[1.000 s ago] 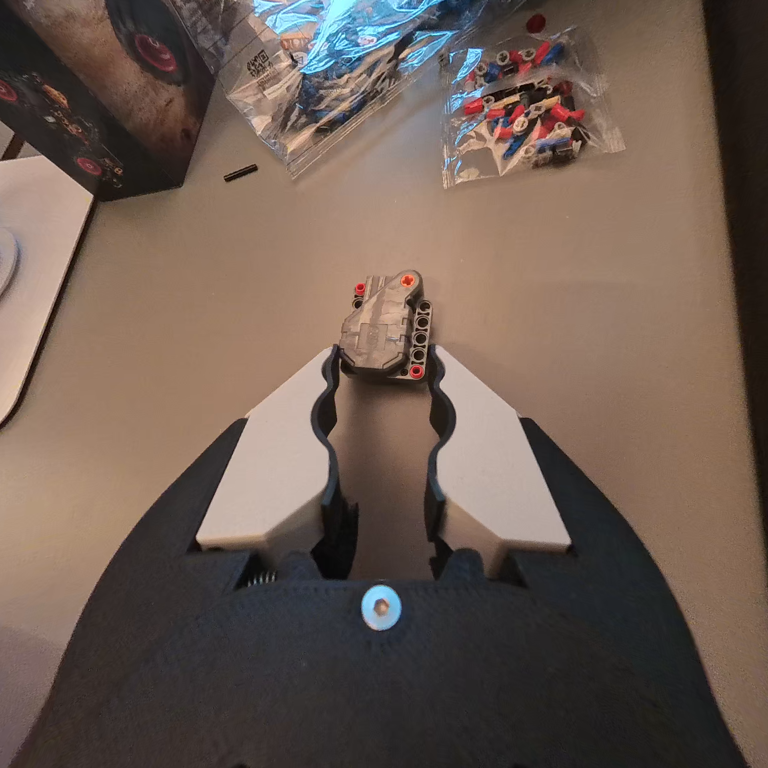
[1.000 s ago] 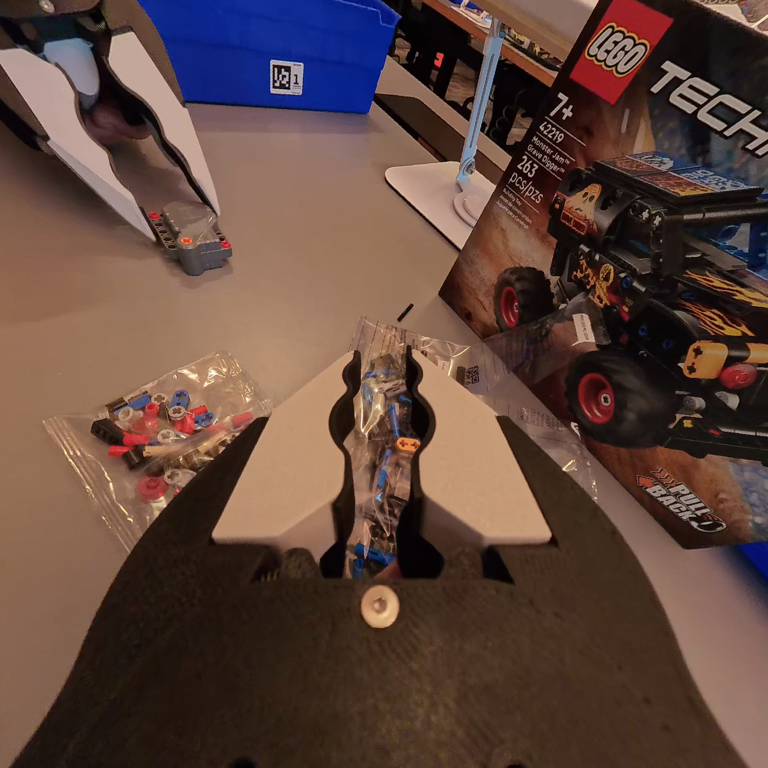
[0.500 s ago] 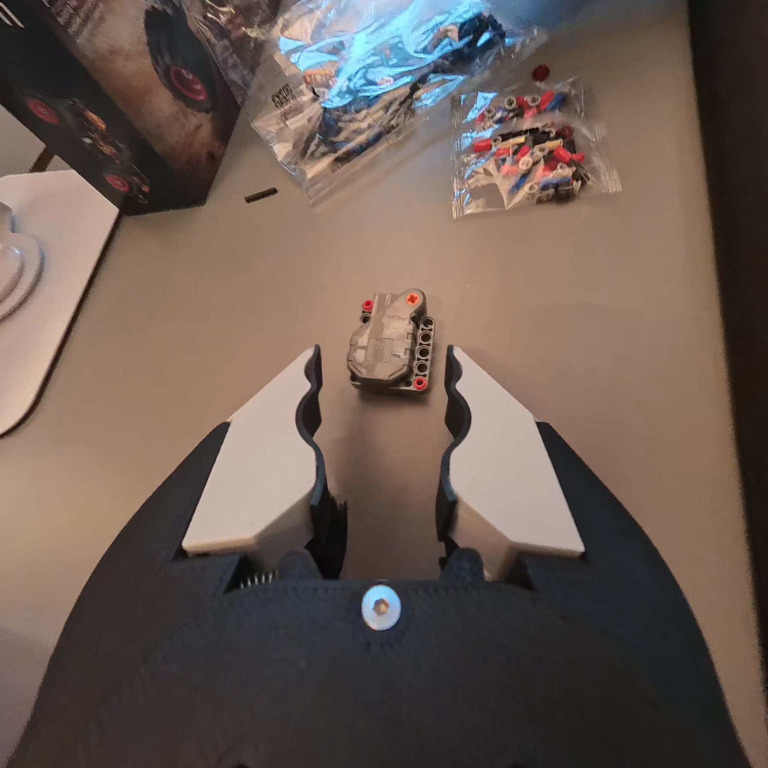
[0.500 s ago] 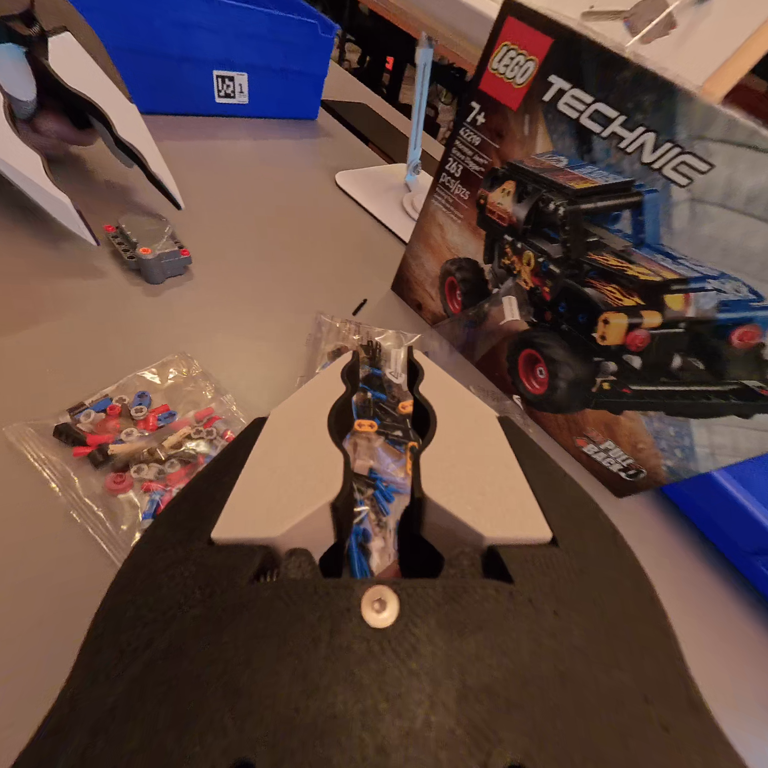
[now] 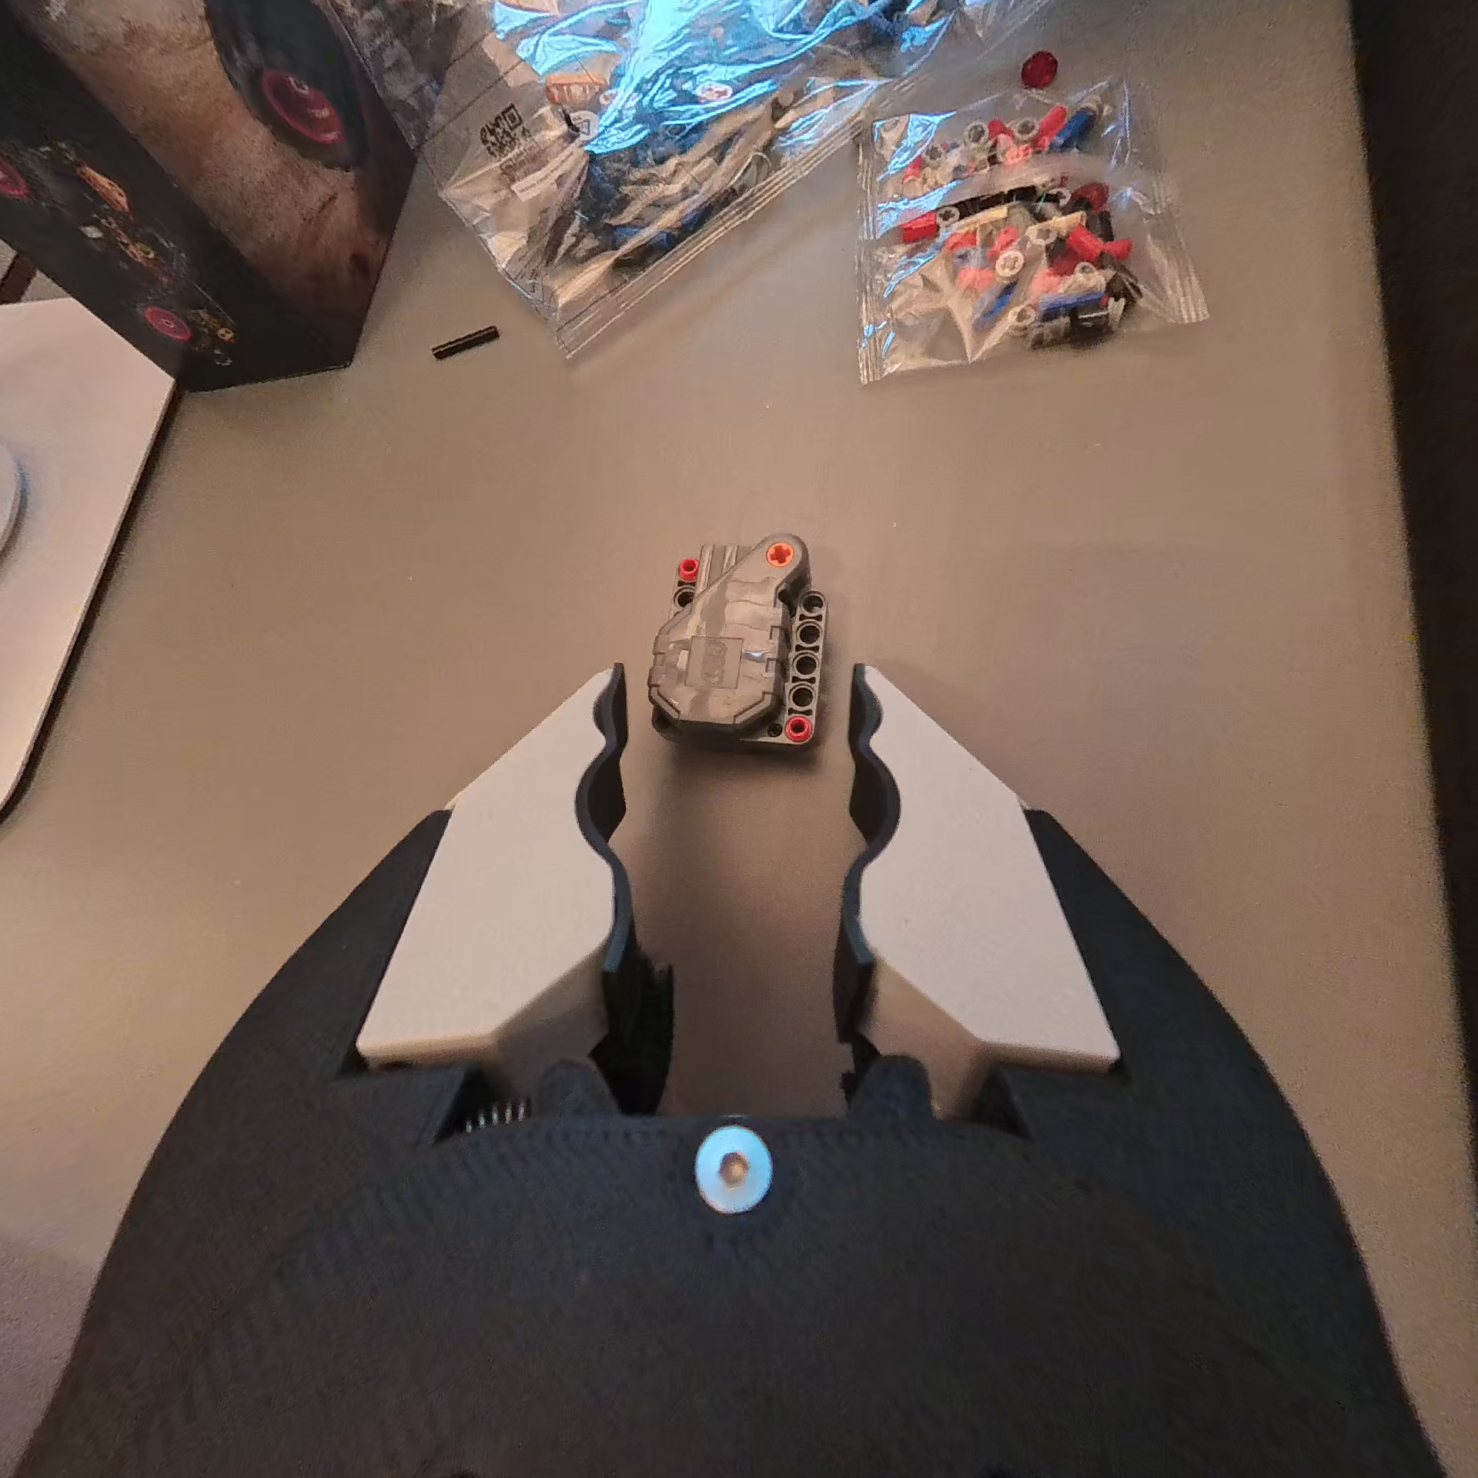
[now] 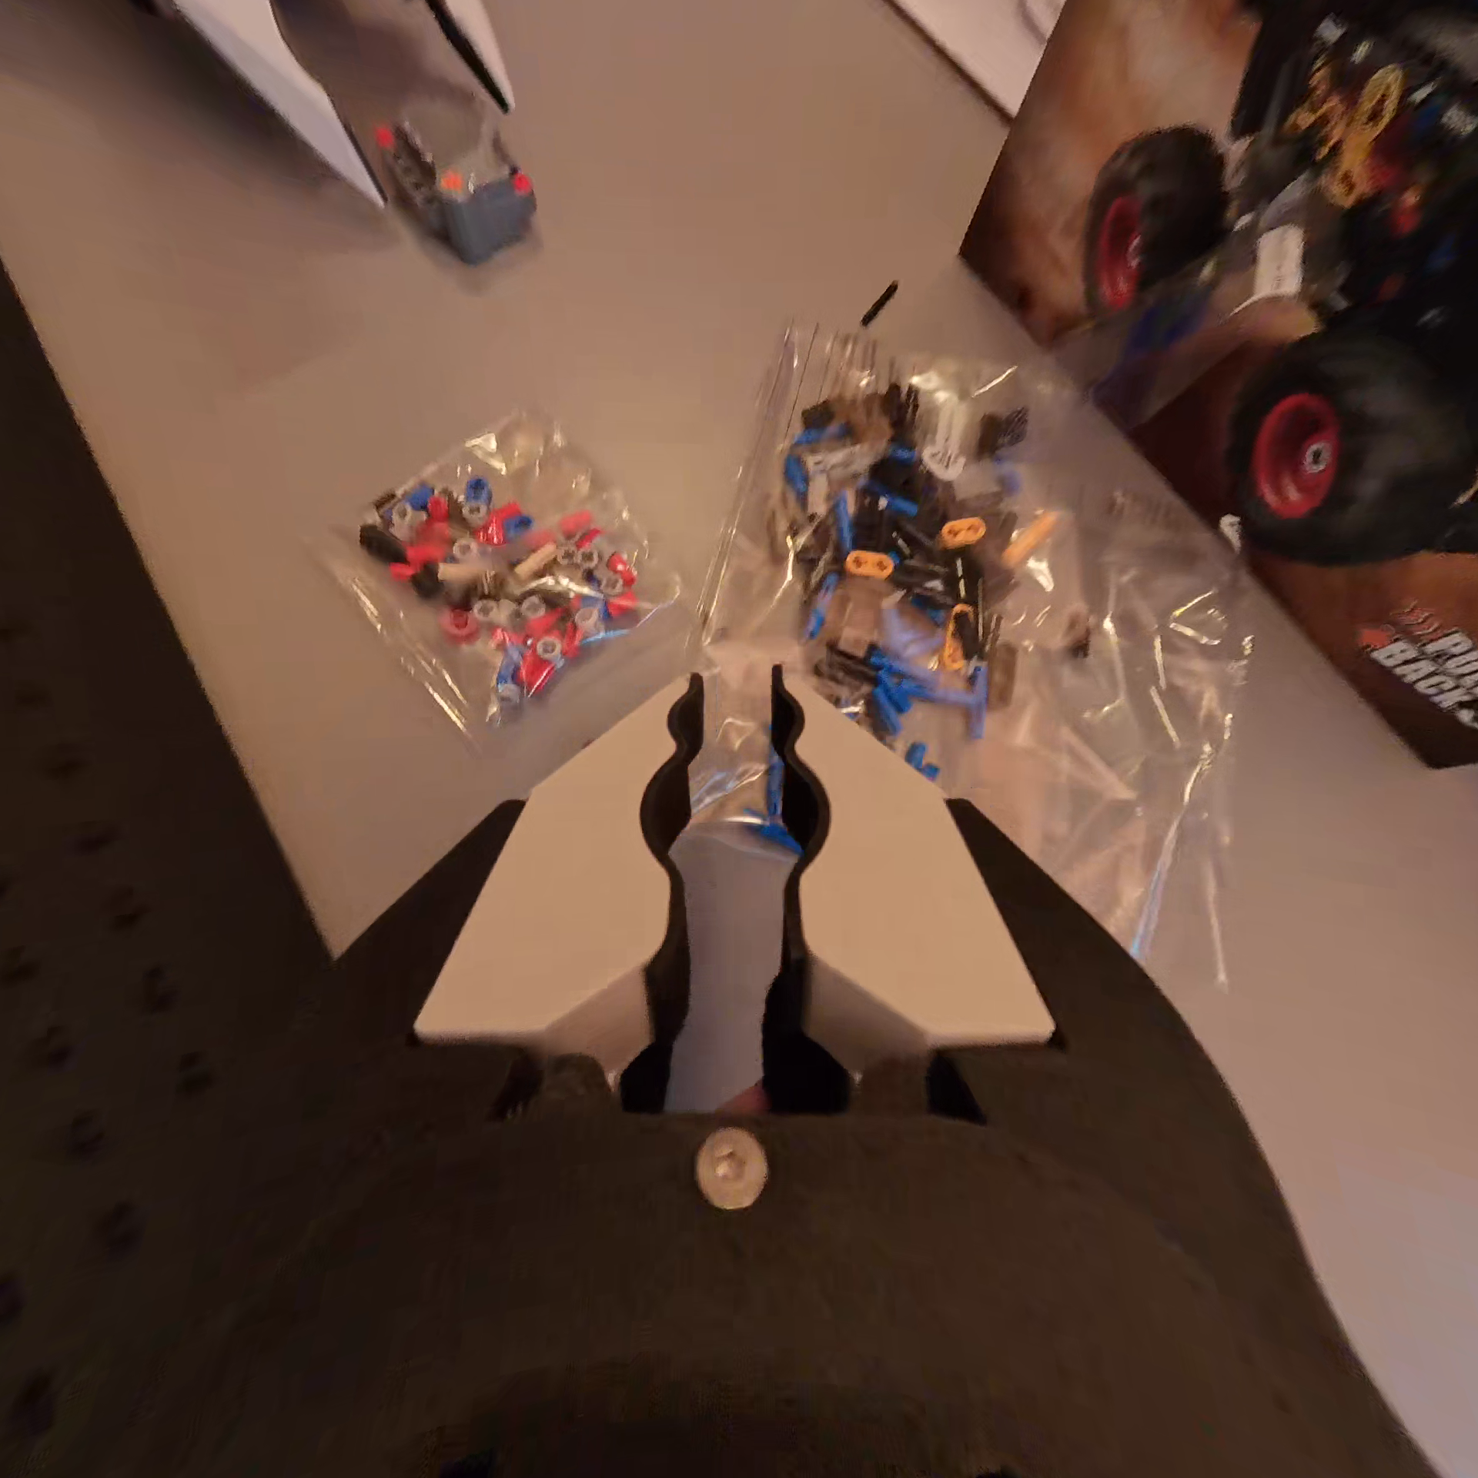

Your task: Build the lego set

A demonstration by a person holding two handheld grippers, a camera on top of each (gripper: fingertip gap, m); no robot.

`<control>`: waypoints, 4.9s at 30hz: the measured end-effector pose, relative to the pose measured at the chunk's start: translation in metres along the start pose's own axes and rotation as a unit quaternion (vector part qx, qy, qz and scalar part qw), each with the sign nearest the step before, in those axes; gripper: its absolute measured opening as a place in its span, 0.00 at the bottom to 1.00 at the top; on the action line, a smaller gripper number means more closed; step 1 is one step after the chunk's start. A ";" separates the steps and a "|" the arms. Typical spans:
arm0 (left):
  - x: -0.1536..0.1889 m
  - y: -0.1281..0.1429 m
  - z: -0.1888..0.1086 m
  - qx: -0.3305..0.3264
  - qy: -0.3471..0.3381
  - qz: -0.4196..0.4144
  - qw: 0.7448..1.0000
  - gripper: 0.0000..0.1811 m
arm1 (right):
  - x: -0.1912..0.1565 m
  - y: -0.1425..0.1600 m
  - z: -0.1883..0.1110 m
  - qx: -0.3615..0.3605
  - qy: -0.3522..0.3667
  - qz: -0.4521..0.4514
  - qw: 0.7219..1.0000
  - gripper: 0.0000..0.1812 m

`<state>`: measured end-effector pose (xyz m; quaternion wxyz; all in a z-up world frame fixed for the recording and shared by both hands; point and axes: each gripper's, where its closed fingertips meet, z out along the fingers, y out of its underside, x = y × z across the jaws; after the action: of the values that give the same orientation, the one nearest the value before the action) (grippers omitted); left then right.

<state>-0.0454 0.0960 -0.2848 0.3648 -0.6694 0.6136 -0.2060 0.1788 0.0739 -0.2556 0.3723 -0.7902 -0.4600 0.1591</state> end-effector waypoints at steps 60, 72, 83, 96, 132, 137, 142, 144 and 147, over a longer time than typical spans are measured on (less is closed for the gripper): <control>0.064 -0.133 0.151 -0.043 0.164 0.063 0.984 0.28 | 0.095 -0.029 0.066 -0.087 -0.017 -0.023 0.996 0.09; 0.029 -0.124 0.149 -0.061 0.117 0.038 0.991 0.27 | 0.122 0.075 -0.016 -0.182 0.113 0.147 0.966 0.29; 0.038 -0.127 0.151 -0.048 0.112 0.031 0.992 0.27 | 0.109 0.059 -0.013 -0.049 0.054 0.214 0.974 0.01; 0.042 -0.128 0.148 -0.040 0.134 0.018 0.990 0.29 | 0.128 0.005 -0.051 -0.167 0.082 0.085 0.979 0.01; 0.038 -0.130 0.153 -0.071 0.173 -0.027 0.982 0.24 | 0.147 -0.028 -0.048 -0.169 0.061 0.042 0.983 0.01; 0.060 -0.136 0.149 -0.064 0.218 -0.035 0.973 0.26 | 0.159 -0.010 -0.032 -0.188 0.081 0.049 0.978 0.01; 0.056 -0.139 0.152 -0.058 0.199 -0.029 0.978 0.29 | 0.166 0.005 -0.029 -0.198 0.098 0.050 0.974 0.01; 0.056 -0.139 0.152 -0.058 0.202 -0.030 0.977 0.30 | 0.160 0.006 -0.038 -0.196 0.091 0.060 0.974 0.01; 0.059 -0.140 0.154 -0.056 0.215 -0.042 0.974 0.29 | 0.149 0.000 -0.046 -0.194 0.084 0.053 0.976 0.01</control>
<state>0.1691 0.0726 -0.2912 0.1772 -0.6538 0.6595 -0.3260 0.2846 0.1791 -0.2112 0.2401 -0.8813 -0.4066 0.0197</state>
